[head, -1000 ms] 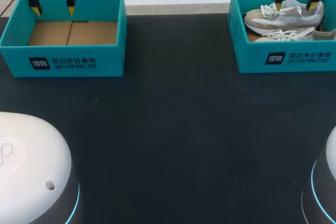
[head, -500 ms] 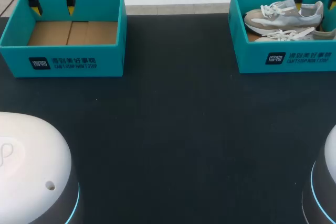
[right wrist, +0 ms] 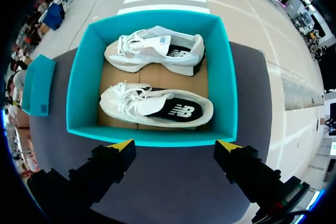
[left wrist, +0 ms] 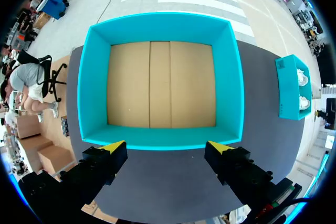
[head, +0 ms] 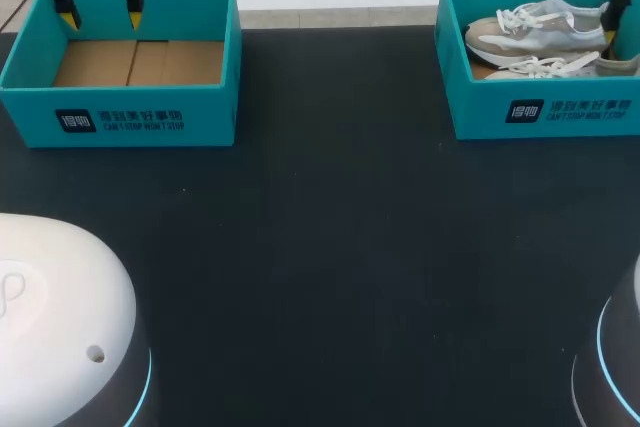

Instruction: Take the shoe out of the shoebox, open the shoe tongue, remove and reinsert the insole, then place the shoe into the shoebox

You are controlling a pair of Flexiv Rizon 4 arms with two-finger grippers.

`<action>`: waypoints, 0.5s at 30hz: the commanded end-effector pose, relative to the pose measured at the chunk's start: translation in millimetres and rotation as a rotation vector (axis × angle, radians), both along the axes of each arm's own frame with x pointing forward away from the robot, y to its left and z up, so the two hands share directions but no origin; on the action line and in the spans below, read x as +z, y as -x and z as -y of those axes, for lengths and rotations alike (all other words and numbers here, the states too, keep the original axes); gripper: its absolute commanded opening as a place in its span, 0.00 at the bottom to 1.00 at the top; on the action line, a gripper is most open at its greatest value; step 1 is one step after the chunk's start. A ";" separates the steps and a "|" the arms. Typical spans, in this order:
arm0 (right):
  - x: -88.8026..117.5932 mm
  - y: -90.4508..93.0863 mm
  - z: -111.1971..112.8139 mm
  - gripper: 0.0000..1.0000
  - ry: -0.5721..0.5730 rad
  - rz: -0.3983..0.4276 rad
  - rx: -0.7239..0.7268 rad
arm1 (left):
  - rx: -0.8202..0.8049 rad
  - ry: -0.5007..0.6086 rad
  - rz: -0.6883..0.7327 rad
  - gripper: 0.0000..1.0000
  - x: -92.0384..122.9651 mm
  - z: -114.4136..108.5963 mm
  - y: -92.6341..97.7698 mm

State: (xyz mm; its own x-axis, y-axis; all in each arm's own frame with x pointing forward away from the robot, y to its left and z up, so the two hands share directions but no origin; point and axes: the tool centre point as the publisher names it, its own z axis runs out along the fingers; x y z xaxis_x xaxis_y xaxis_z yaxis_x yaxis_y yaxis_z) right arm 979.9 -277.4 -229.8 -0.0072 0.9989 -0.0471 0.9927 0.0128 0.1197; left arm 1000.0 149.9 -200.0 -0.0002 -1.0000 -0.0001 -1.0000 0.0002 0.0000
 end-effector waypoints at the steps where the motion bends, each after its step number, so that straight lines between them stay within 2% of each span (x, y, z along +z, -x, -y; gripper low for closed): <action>1: 0.3 2.1 -0.9 1.00 0.002 0.006 0.000 | 0.000 0.000 0.000 1.00 0.0 -0.1 0.0; 4: 0.3 2.1 -0.9 1.00 0.002 0.006 0.000 | 0.000 0.000 0.000 1.00 0.0 -0.1 0.0; 8: -10.5 -10.8 22.2 1.00 -0.006 0.019 -0.086 | 0.000 0.000 0.000 1.00 0.0 -0.1 0.0; 10: -10.2 -16.0 29.6 1.00 -0.001 0.031 -0.085 | 0.000 0.000 0.000 1.00 0.0 -0.1 0.0; 15: -17.7 -27.1 39.4 1.00 0.033 0.002 -0.058 | 0.000 0.000 0.000 1.00 0.0 -0.1 0.0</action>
State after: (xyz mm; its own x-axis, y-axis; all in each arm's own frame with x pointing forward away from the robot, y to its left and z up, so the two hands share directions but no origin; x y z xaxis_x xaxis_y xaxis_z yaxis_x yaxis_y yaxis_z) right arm 994.5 -315.9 -243.1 0.0522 0.9952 -0.0832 0.9884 -0.0396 0.1466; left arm 1000.0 149.9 -200.0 -0.0002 -1.0000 -0.0001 -1.0000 0.0002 0.0000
